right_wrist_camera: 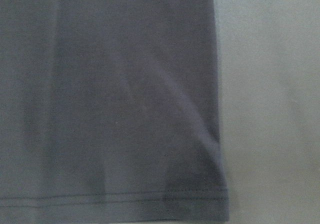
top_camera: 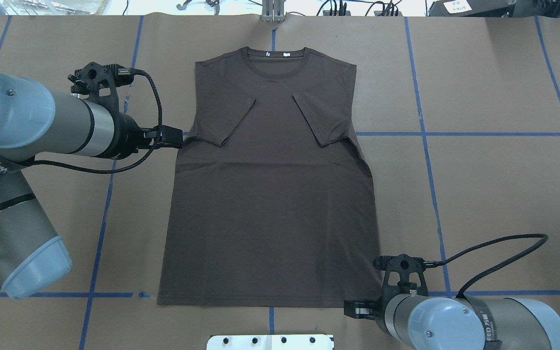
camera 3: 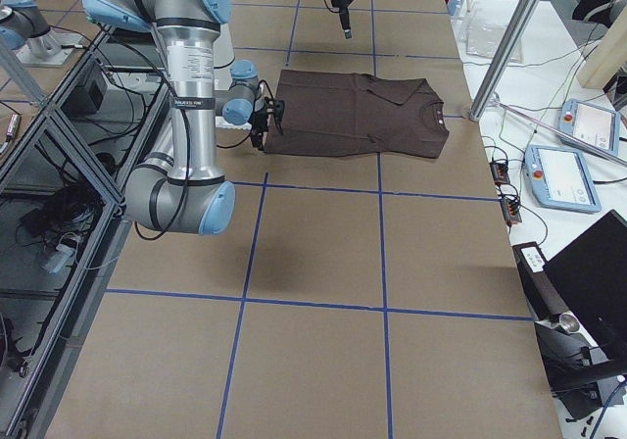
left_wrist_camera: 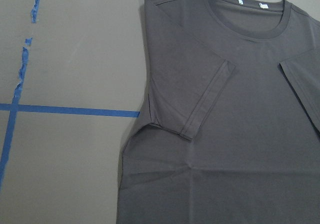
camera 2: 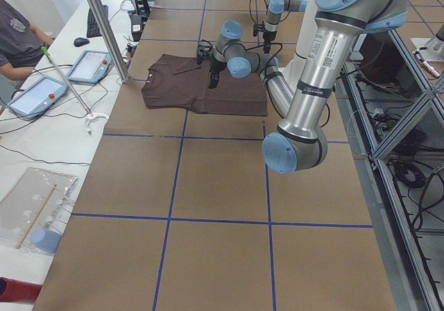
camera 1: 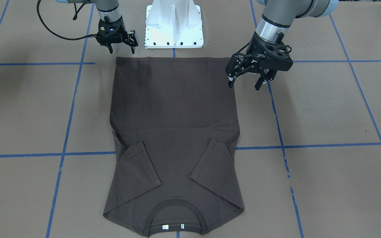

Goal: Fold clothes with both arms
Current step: 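Move the right gripper to the nearest hem corner while the left gripper draws back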

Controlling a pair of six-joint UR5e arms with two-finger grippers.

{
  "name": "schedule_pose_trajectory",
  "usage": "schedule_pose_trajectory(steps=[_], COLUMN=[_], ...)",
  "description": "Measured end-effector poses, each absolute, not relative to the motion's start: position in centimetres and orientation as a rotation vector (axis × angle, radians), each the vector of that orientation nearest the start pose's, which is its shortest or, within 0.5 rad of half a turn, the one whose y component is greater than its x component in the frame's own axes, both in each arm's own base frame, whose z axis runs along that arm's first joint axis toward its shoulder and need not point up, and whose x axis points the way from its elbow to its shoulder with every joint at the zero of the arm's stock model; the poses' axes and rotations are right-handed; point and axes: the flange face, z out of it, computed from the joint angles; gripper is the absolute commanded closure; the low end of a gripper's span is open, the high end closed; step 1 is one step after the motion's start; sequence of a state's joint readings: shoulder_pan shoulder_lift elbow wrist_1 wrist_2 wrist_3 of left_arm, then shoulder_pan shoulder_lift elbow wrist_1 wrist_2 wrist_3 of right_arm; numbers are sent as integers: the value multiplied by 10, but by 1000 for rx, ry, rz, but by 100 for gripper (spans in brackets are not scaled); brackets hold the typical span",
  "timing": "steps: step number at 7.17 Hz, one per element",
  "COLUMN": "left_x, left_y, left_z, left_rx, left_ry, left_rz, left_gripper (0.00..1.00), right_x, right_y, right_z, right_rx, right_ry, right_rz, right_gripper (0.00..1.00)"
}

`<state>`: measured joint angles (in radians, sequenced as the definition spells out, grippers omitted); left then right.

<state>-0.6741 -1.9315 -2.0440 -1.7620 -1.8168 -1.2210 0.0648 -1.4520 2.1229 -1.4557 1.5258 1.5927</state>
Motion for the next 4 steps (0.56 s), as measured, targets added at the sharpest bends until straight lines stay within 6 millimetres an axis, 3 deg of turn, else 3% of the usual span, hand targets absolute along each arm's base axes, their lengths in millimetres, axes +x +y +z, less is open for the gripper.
schedule_pose_trajectory(steps=[4], left_x=[363], left_y=[-426], left_z=[234], left_rx=[303], left_ry=[1002], left_rz=[-163], left_gripper=[0], right_x=[-484], right_y=[-188], right_z=[350], right_rx=[66], right_ry=[-758], right_rz=[115], right_gripper=[1])
